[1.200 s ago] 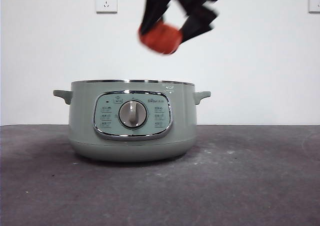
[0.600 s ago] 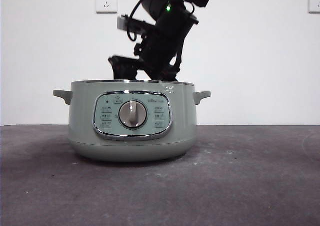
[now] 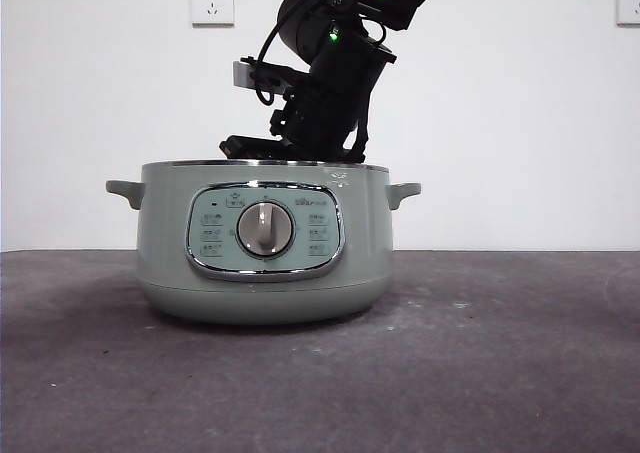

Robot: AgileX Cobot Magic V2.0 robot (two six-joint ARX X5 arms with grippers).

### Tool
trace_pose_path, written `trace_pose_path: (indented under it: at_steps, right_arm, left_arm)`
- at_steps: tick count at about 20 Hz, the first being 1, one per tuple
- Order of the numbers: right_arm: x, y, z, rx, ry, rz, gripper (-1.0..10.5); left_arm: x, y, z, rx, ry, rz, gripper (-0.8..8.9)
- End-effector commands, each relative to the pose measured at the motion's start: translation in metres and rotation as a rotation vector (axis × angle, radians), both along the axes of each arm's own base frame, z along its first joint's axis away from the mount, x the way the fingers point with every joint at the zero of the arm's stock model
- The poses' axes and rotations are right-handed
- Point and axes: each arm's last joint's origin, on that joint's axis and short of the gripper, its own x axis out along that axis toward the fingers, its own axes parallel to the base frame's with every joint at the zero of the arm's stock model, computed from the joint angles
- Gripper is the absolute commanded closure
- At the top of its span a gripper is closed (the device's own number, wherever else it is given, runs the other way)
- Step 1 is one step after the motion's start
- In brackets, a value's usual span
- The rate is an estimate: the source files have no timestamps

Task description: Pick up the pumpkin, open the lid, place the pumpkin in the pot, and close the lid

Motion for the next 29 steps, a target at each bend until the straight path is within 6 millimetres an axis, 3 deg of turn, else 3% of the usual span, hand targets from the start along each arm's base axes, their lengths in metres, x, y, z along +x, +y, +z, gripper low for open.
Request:
trace_pose_path:
  at_steps: [1,4,6,8,10,14,17,20,22,29]
  right_arm:
    - [0.001,0.002,-0.006,0.003,0.02,-0.018,2.8]
    - [0.0,0.001,0.0,0.014,0.011,-0.025,2.8]
    - [-0.003,-0.002,0.017,0.032,-0.026,-0.033,2.8]
    - [-0.013,-0.012,0.053,0.054,-0.108,-0.072,2.9]
    - [-0.029,-0.036,0.104,0.121,-0.175,-0.175,2.9]
    - [-0.083,-0.098,0.19,0.239,-0.255,-0.282,2.9]
    - [-0.125,-0.133,0.231,0.305,-0.331,-0.302,2.9]
    - [-0.163,-0.159,0.257,0.359,-0.393,-0.303,2.9]
    - [-0.178,-0.169,0.265,0.377,-0.412,-0.301,2.9]
    - [-0.211,-0.189,0.273,0.378,-0.413,-0.299,2.9]
  left_arm:
    - [-0.006,0.002,0.008,-0.019,-0.064,-0.01,8.22]
    - [-0.006,0.002,0.008,-0.019,-0.064,-0.01,8.22]
    - [-0.005,0.002,0.008,-0.019,-0.064,-0.01,8.22]
    - [-0.001,0.0,0.008,-0.017,-0.069,-0.012,8.22]
    - [0.01,-0.003,0.007,-0.014,-0.066,-0.016,8.22]
    - [0.047,-0.02,0.003,-0.046,-0.053,-0.106,8.21]
    - [0.079,-0.037,-0.007,-0.034,-0.021,-0.137,8.21]
    - [0.112,-0.058,-0.024,-0.002,0.025,-0.179,8.21]
    - [0.129,-0.069,-0.035,0.009,0.053,-0.194,8.21]
    - [0.174,-0.101,-0.07,0.05,0.113,-0.241,8.21]
